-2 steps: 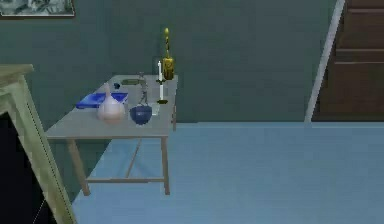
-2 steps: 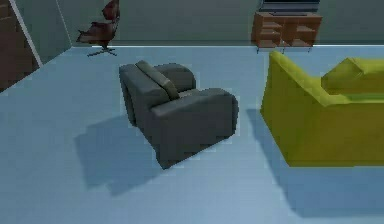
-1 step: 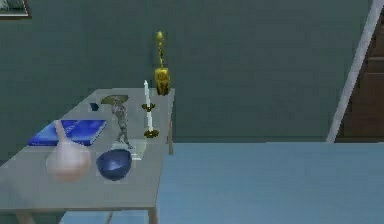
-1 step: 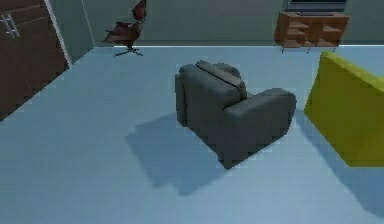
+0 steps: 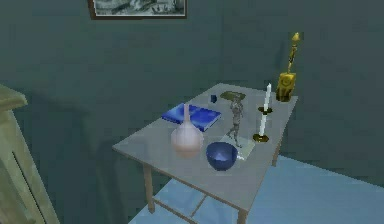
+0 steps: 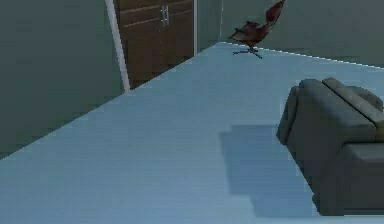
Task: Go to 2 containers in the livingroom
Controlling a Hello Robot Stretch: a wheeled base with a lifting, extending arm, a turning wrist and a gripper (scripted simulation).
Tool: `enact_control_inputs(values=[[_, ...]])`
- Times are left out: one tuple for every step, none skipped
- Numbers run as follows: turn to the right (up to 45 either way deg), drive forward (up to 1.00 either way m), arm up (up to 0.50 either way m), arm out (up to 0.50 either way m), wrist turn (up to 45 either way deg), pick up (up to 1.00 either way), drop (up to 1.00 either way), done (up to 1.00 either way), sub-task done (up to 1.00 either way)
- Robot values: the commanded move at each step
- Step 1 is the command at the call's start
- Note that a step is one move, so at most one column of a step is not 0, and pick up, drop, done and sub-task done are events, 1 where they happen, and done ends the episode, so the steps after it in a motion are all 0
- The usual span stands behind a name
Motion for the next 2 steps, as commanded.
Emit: enact_control_inputs(values=[[0.0,0.0,0.0,0.0,0.0,0.0,0.0,0.0,1.0],[0.0,0.0,0.0,0.0,0.0,0.0,0.0,1.0,0.0]])
